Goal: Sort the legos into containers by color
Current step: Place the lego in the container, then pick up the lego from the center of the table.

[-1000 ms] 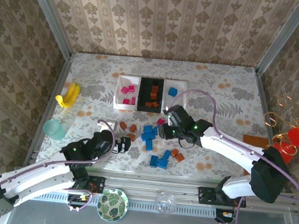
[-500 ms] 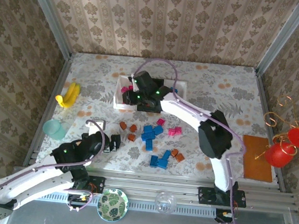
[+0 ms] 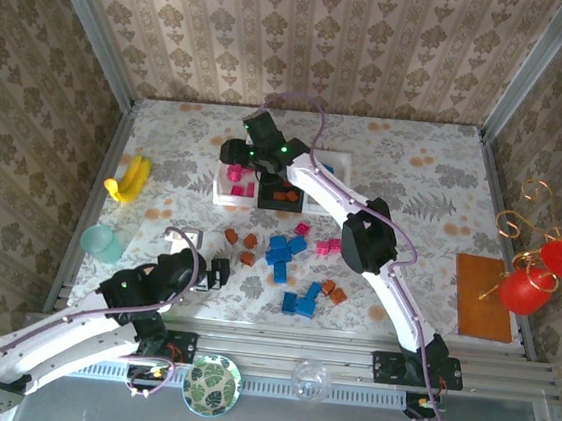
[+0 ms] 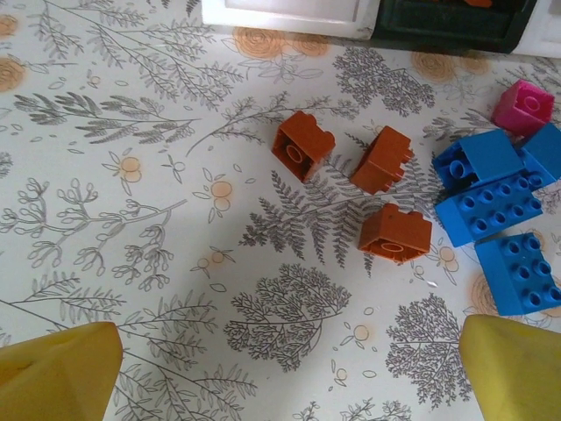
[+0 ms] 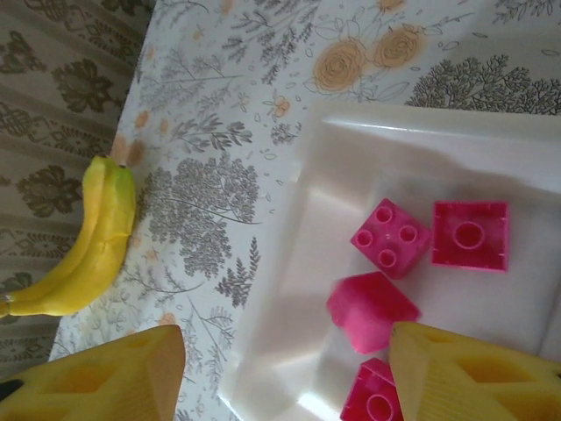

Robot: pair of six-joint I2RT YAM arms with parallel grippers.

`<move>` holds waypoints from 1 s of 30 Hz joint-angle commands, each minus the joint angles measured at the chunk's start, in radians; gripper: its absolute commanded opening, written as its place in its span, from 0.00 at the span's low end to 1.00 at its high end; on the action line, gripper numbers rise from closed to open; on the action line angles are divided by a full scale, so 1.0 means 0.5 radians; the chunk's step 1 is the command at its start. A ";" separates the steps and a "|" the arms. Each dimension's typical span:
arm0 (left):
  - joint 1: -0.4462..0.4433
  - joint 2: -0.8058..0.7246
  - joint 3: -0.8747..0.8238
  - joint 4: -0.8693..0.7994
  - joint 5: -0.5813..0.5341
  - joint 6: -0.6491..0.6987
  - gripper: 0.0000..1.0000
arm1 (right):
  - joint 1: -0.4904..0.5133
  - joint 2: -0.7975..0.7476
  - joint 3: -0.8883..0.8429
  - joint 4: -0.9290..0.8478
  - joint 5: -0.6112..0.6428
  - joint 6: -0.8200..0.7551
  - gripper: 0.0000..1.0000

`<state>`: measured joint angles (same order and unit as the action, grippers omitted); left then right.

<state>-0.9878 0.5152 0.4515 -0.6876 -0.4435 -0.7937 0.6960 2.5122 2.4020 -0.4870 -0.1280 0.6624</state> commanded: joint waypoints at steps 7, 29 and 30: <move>0.196 0.188 -0.044 0.392 0.408 0.166 0.99 | 0.022 -0.646 -0.866 0.337 0.065 0.010 0.66; 0.303 1.779 0.399 1.000 0.568 0.609 0.63 | -0.146 -2.156 -2.914 0.871 0.208 0.043 0.68; 0.311 1.829 0.412 1.008 0.569 0.604 0.59 | -0.150 -2.196 -2.939 0.864 0.211 0.040 0.68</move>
<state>-0.8368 1.3842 0.6262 -0.2180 -0.1558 -0.5205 0.6262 1.4773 0.9600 -0.0780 -0.0612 0.6781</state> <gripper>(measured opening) 0.614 0.678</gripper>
